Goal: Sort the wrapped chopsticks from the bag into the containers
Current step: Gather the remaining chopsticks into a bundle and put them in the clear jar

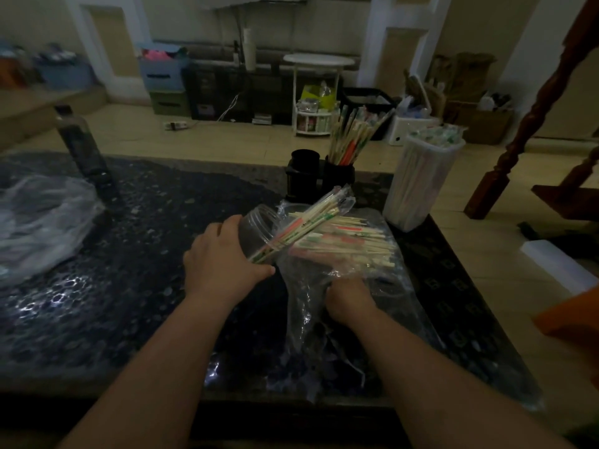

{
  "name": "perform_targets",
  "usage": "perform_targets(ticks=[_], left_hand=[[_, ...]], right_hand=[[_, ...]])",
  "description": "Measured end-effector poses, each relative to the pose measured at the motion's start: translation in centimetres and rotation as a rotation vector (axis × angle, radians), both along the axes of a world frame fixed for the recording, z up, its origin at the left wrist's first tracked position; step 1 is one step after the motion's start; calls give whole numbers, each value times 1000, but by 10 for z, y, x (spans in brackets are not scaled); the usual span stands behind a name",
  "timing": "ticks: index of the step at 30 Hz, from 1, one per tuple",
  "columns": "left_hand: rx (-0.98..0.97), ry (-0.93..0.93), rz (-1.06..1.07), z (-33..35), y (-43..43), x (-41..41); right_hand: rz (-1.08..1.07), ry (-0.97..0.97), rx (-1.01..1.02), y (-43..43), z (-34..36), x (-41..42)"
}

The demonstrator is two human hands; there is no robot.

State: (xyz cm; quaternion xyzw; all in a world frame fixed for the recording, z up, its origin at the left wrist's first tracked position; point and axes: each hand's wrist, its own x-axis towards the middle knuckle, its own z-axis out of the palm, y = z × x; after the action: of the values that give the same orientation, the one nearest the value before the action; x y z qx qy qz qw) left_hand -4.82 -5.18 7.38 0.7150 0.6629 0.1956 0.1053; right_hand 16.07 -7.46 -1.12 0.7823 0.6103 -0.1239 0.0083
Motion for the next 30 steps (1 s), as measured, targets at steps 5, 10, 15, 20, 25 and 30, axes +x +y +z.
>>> perform_targets(ticks=[5,10,15,20,25,30], left_hand=[[-21,-5,-21,0,2,2],[-23,-10,-29,0,4,4],[-31,-8,-30,-1,5,5],[-25,-11,-31,-2,3,5],[-21,-14,-31,-3,3,3],[-38,-20,-37,-3,4,3]], right_hand=[[63,-179,-65,19,13,3],[18,-172,-15,32,5,7],[30,-114,-60,34,1,11],[59,-114,-27,27,3,8],[52,-131,16,25,5,5],[61,-18,-146,21,18,0]])
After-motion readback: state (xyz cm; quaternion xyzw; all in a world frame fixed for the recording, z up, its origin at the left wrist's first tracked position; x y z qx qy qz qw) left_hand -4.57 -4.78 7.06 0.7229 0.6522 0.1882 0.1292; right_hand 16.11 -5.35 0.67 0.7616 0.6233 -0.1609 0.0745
